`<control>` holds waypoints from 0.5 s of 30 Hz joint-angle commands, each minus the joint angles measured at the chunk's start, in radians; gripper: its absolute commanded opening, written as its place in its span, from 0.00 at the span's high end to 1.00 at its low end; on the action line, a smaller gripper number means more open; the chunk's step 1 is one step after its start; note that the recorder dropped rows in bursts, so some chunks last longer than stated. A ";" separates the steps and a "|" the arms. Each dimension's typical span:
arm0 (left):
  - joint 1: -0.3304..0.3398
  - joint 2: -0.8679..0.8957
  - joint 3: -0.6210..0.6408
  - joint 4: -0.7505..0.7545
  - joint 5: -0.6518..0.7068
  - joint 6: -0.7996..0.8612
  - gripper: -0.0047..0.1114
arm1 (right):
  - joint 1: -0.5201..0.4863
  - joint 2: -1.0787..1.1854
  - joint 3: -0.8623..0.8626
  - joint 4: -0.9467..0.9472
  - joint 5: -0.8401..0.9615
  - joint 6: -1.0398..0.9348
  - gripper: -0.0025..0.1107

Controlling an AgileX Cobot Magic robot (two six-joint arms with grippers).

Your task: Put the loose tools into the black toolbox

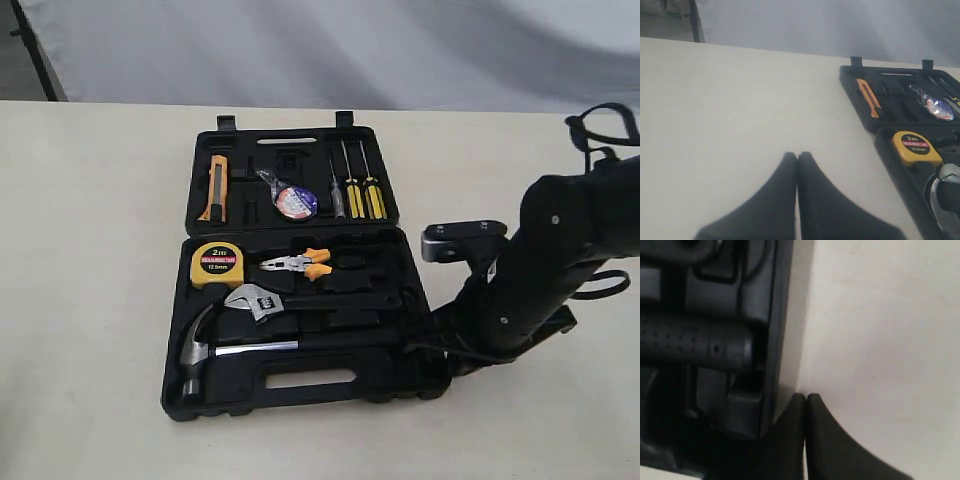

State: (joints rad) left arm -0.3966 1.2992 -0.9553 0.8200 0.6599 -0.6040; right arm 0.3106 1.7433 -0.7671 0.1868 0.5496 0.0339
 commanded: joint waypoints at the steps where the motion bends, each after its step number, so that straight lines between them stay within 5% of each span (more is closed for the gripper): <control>1: 0.003 -0.008 0.009 -0.014 -0.017 -0.010 0.95 | 0.067 0.022 0.001 0.011 -0.011 0.005 0.98; 9: 0.003 -0.008 0.009 -0.014 -0.017 -0.010 0.95 | 0.156 0.022 -0.044 0.006 0.000 0.008 0.98; 15: 0.003 -0.008 0.009 -0.014 -0.017 -0.010 0.95 | -0.012 -0.190 -0.053 -0.001 0.081 0.037 0.98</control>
State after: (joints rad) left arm -0.3966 1.2992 -0.9553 0.8200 0.6599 -0.6040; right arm 0.3578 1.6432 -0.8222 0.1932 0.6031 0.0604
